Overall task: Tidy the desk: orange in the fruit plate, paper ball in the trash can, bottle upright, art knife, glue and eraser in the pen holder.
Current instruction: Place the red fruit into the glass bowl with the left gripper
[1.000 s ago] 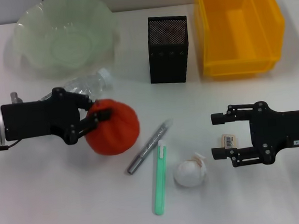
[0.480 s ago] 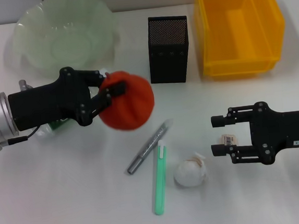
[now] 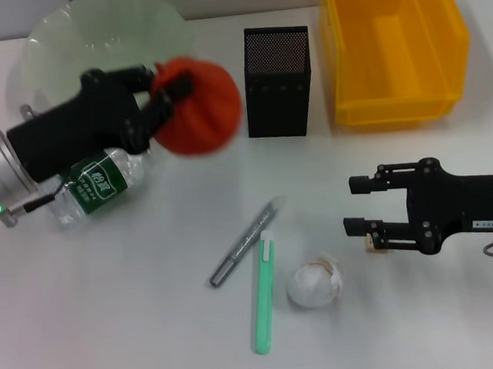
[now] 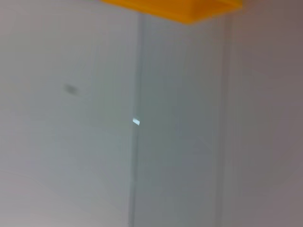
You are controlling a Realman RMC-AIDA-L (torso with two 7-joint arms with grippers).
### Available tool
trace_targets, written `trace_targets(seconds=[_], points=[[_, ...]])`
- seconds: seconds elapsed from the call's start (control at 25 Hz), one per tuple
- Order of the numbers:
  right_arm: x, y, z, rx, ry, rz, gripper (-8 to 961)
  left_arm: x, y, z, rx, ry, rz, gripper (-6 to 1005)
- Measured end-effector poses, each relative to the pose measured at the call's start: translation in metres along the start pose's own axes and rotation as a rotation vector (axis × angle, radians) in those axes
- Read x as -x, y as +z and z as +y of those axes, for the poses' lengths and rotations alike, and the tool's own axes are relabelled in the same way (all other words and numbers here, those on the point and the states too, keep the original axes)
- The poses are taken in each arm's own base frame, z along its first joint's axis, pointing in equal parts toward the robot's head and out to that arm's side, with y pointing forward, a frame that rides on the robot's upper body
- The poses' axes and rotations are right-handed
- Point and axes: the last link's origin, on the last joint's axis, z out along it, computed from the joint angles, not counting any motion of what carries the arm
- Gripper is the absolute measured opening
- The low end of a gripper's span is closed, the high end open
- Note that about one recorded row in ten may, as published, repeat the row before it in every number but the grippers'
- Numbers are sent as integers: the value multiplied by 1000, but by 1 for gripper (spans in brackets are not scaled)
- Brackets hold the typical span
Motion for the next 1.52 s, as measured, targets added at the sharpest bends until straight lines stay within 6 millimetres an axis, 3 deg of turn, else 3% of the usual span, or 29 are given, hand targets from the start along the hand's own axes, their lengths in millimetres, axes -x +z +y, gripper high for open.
trace_targets(seconds=[0.2,0.44,0.64,0.84,1.52], points=[[1,-4,-4,-67,23,-45,596,-6,5,-15,-113,-17,70,144],[1,-6,0,-62,10,-68,680,-5,15,-28,-198,7,72,139],[-3,-3,-2,-79,15,-54,814,-3,25,-42,-304,7,69,140],[-7,2,-4,-128,8,-69,814,6,33,-63,-477,4,27,137],[-11,4,-4,-145,7,-74,814,17,31,-88,-663,-43,-76,175]])
